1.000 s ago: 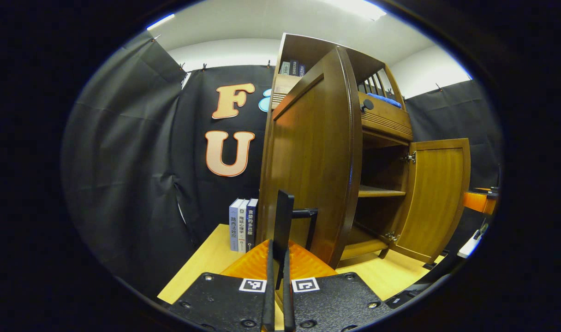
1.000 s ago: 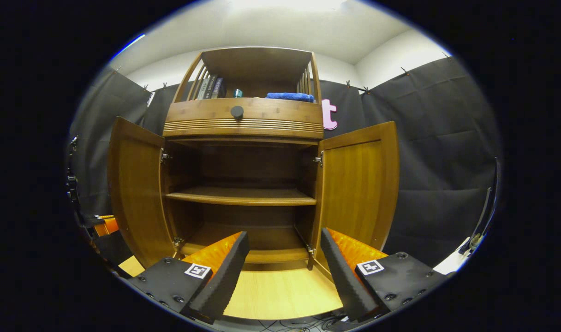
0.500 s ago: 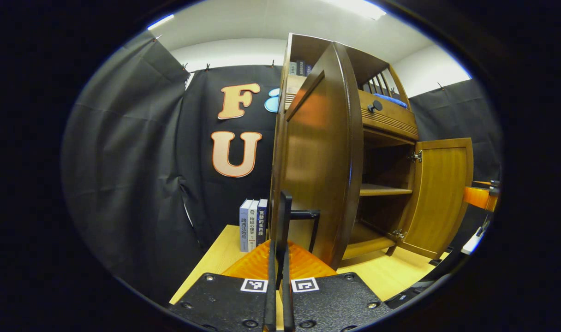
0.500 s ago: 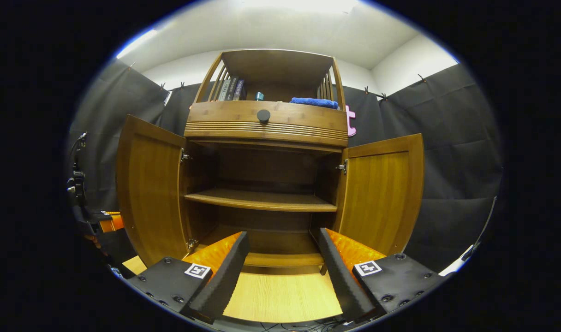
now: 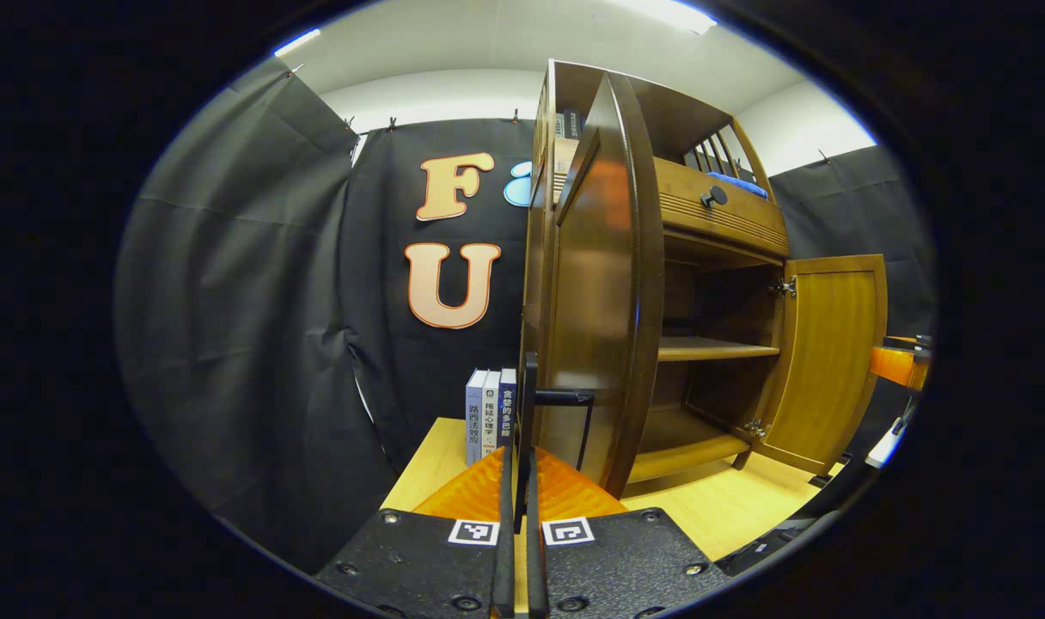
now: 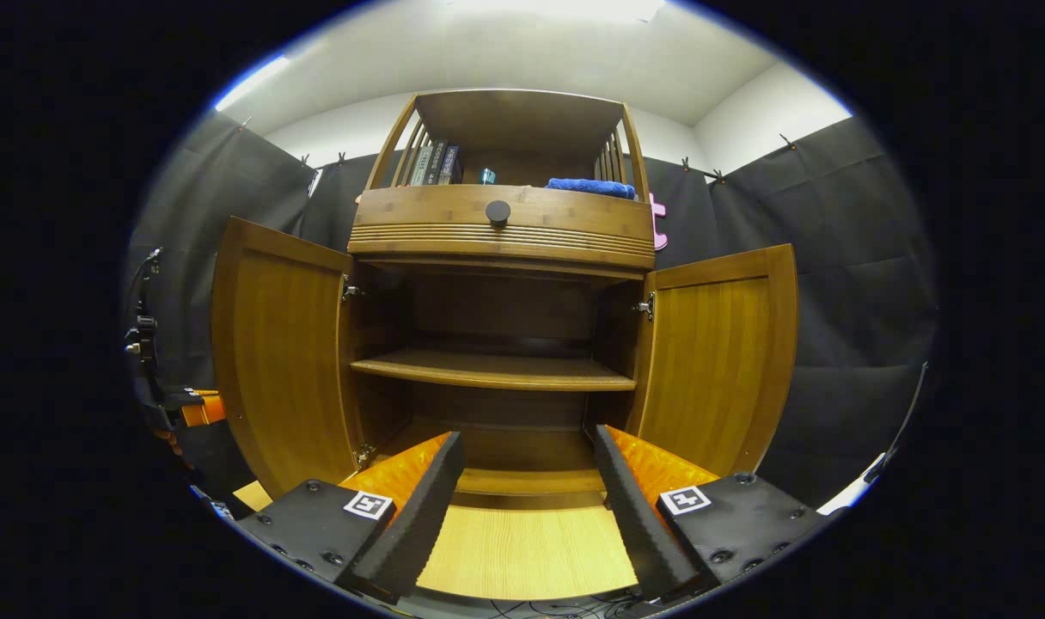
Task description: Open the right door of the double-door shoe cabinet with the right hand, and open the left door with the left hand.
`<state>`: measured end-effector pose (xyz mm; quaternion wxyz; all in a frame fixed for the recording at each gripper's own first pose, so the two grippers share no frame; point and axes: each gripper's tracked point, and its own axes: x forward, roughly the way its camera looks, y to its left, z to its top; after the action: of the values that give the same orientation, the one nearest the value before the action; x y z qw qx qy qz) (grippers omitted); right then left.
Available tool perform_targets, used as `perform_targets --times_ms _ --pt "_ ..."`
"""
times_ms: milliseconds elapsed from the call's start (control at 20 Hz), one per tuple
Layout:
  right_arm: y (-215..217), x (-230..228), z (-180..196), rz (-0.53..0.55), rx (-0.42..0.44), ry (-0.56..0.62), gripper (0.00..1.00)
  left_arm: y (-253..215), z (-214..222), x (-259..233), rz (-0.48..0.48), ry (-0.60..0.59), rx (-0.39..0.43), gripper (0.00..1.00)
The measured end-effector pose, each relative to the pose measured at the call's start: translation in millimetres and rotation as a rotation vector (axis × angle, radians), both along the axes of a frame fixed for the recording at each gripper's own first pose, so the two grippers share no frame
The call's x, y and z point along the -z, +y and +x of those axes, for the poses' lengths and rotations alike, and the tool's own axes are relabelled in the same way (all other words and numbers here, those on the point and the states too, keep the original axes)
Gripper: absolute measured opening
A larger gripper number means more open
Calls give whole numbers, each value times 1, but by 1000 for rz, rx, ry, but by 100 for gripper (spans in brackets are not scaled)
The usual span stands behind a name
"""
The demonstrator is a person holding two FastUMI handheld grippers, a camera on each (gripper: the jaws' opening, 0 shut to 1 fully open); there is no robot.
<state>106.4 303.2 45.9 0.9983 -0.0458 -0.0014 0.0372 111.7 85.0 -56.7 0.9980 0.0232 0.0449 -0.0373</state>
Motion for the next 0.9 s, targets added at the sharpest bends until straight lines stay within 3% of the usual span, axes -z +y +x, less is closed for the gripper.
perform_targets --times_ms 100,250,550,900 --pt "1 -1 0 2 -3 1 98 -3 -6 2 -32 25 -3 5" --pt "2 -3 1 6 -1 5 94 -6 -16 -2 -71 43 -26 6" --pt "5 -20 -2 14 11 7 94 5 -24 -21 5 25 -69 0" --pt "3 -48 -9 34 2 -15 98 -4 -32 -51 -16 -26 -78 36"
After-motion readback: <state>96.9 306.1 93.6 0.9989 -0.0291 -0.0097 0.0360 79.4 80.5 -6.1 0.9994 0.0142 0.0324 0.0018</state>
